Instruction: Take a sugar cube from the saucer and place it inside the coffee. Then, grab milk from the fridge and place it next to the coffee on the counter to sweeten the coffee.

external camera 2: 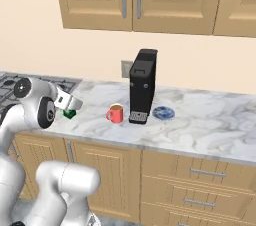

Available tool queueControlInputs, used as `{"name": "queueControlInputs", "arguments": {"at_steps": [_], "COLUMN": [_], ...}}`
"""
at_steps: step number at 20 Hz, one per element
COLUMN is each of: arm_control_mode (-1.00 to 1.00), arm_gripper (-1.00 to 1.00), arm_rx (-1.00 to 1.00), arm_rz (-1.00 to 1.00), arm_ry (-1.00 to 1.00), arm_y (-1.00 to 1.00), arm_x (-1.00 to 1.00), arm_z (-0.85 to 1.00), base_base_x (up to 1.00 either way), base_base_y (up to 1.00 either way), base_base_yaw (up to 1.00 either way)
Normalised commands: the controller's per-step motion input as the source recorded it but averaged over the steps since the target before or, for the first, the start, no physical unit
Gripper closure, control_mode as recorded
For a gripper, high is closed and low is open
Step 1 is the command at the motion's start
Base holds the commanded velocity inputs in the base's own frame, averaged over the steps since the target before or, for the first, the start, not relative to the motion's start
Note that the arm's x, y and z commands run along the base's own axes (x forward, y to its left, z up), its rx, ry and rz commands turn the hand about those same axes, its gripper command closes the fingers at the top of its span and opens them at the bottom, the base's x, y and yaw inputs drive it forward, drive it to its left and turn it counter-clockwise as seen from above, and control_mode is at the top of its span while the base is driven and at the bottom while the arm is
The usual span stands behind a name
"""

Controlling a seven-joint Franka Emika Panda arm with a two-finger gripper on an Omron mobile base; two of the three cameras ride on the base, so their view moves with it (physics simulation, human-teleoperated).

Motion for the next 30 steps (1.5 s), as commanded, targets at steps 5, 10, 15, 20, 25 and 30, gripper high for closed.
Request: {"name": "queueControlInputs", "arguments": {"at_steps": [5,10,15,20,25,30], "arm_control_mode": [-1.00,-1.00,-1.00,-1.00,-1.00,-1.00], "arm_gripper": [1.00,1.00,1.00,1.00,1.00,1.00], "arm_rx": [-0.03,-0.03,-0.03,0.00,-0.03,-0.02], "arm_rz": [-0.18,-0.14,-0.08,-0.07,-0.05,-0.06], "arm_ry": [0.10,0.05,0.08,0.04,0.00,0.00], "arm_y": [0.00,0.00,0.00,0.00,-0.01,-0.03], "arm_x": [0.58,0.50,0.39,0.37,0.40,0.41], "arm_z": [-0.36,-0.26,-0.43,-0.24,-0.23,-0.18], "base_base_x": [0.00,0.00,0.00,0.00,0.00,0.00], "base_base_y": [0.00,0.00,0.00,0.00,0.00,0.00], "base_base_yaw": [0.00,0.00,0.00,0.00,0.00,0.00]}}
